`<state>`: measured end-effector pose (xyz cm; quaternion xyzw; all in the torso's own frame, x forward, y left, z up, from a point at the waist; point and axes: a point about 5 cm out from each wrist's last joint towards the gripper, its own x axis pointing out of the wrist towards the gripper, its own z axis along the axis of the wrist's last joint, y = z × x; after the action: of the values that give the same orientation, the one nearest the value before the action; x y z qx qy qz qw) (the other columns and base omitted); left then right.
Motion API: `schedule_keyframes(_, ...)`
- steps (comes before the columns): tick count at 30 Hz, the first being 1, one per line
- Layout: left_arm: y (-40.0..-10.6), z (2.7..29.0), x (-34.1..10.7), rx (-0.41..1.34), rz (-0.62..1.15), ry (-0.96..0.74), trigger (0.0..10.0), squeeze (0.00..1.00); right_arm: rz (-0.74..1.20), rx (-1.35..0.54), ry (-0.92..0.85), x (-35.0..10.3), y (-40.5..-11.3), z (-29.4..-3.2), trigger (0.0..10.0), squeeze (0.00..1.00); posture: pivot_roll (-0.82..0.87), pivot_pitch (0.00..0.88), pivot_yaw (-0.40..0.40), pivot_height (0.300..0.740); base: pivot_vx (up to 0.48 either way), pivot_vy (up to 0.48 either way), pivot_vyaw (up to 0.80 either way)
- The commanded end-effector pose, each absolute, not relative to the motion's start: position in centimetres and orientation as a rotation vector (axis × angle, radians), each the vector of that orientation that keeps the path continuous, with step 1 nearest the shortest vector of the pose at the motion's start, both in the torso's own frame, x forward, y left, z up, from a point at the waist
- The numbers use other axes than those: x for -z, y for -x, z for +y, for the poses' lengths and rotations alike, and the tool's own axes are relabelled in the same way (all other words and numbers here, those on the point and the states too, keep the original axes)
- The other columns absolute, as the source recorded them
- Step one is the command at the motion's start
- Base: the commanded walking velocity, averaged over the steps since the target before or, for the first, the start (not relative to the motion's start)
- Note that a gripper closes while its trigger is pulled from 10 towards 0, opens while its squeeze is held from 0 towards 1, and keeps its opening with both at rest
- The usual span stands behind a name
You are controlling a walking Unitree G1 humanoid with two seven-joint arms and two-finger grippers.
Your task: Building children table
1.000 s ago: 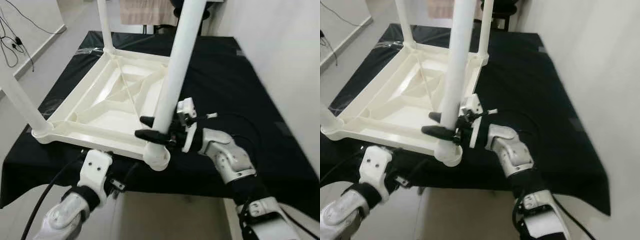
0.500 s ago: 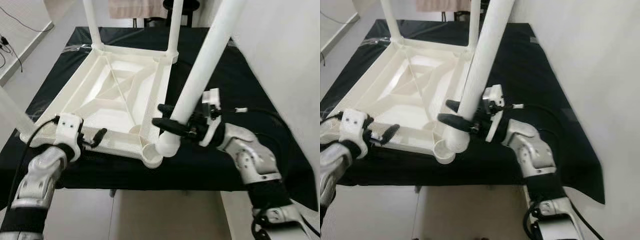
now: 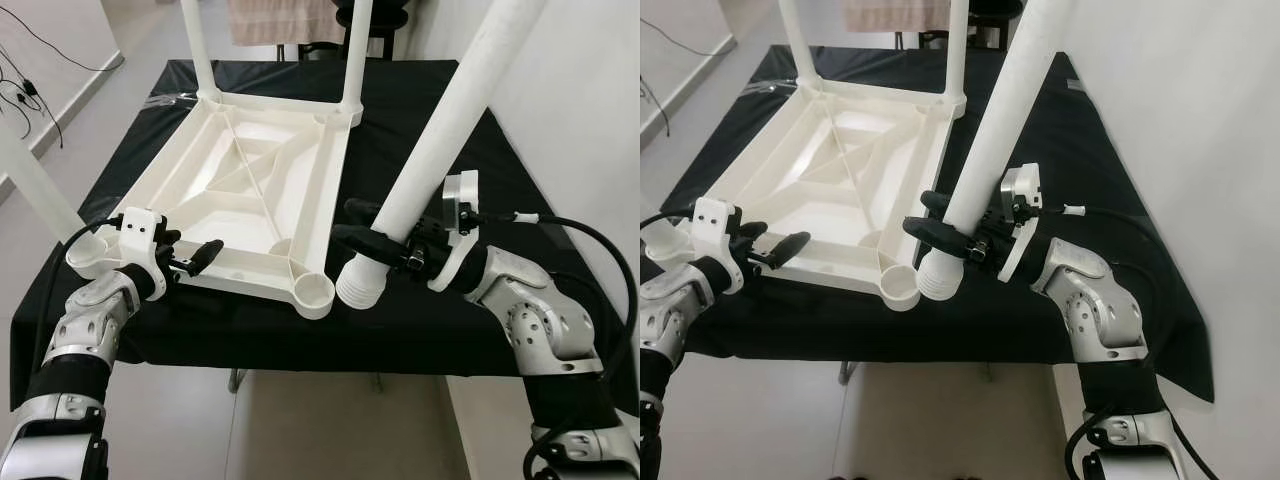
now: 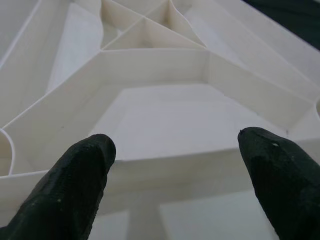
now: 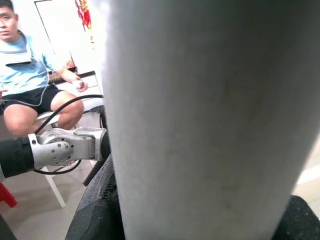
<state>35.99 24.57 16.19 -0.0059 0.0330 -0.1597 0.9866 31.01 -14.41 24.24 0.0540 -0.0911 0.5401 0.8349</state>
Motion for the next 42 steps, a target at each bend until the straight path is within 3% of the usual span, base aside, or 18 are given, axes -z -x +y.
schedule_keyframes(1, -35.3, 24.6, -12.8, 0.287, 0.204, 0.074, 10.0, 0.0, -0.207, -1.146, -0.122, -24.4, -30.6, -14.5, 10.0, 0.0, -0.15, 0.226, -0.048, 0.74, 0.0, 0.0, 0.0)
schedule_keyframes(6, -35.9, 24.8, -14.2, 0.279, 0.134, 0.086, 10.0, 0.0, -0.213, -1.14, -0.125, -24.4, -30.6, -14.5, 10.0, 0.0, -0.16, 0.212, -0.037, 0.74, 0.0, 0.0, 0.0)
schedule_keyframes(9, -36.8, 21.9, -22.0, 0.444, -0.205, 0.112, 10.0, 0.0, -0.263, -1.134, -0.146, -25.5, -30.1, -14.4, 10.0, 0.0, -0.16, 0.206, -0.009, 0.74, 0.0, 0.0, 0.0)
schedule_keyframes(11, -36.8, 21.9, -22.0, 0.444, -0.205, 0.112, 10.0, 0.0, -0.263, -1.134, -0.146, -25.5, -30.1, -14.4, 10.0, 0.0, -0.16, 0.206, -0.009, 0.74, 0.0, 0.0, 0.0)
schedule_keyframes(12, -35.5, 18.8, -23.9, 0.634, -0.266, 0.116, 10.0, 0.0, -0.274, -1.134, -0.152, -25.5, -30.0, -14.3, 10.0, 0.0, -0.14, 0.195, 0.004, 0.74, 0.0, 0.0, 0.0)
schedule_keyframes(13, -35.5, 18.8, -23.9, 0.634, -0.266, 0.116, 10.0, 0.0, -0.274, -1.134, -0.152, -25.5, -30.0, -14.3, 10.0, 0.0, -0.14, 0.195, 0.004, 0.74, 0.0, 0.0, 0.0)
schedule_keyframes(18, -32.6, 15.1, -23.4, 0.875, -0.208, 0.084, 10.0, 0.0, -0.274, -1.145, -0.166, -25.3, -29.9, -14.0, 10.0, 0.0, -0.11, 0.183, -0.013, 0.74, 0.0, 0.0, 0.0)
schedule_keyframes(27, -28.5, 15.2, -20.7, 1.06, -0.025, 0.13, 10.0, 0.0, -0.267, -1.217, -0.179, -25.2, -30.2, -12.9, 10.0, 0.0, -0.09, 0.173, -0.031, 0.74, 0.0, 0.0, 0.0)
schedule_keyframes(29, -25.3, 13.3, -20.0, 1.233, 0.082, 0.111, 10.0, 0.0, -0.258, -1.255, -0.175, -25.3, -29.9, -12.8, 10.0, 0.0, -0.08, 0.169, -0.033, 0.74, 0.0, 0.0, 0.0)
schedule_keyframes(36, -22.9, 11.3, -19.3, 1.314, 0.143, 0.066, 10.0, 0.0, -0.254, -1.25, -0.165, -25.2, -30.0, -12.9, 10.0, 0.0, -0.08, 0.165, -0.031, 0.74, 0.0, 0.0, 0.0)
schedule_keyframes(37, -21.1, 10.1, -18.5, 1.356, 0.19, 0.037, 10.0, 0.0, -0.255, -1.247, -0.161, -25.1, -30.2, -12.9, 10.0, 0.0, -0.08, 0.159, -0.033, 0.74, 0.0, 0.0, 0.0)
schedule_keyframes(42, -19.7, 9.5, -17.4, 1.355, 0.242, -0.031, 10.0, 0.0, -0.247, -1.25, -0.148, -25.0, -30.3, -12.9, 10.0, 0.0, -0.08, 0.154, -0.036, 0.74, 0.0, 0.0, 0.0)
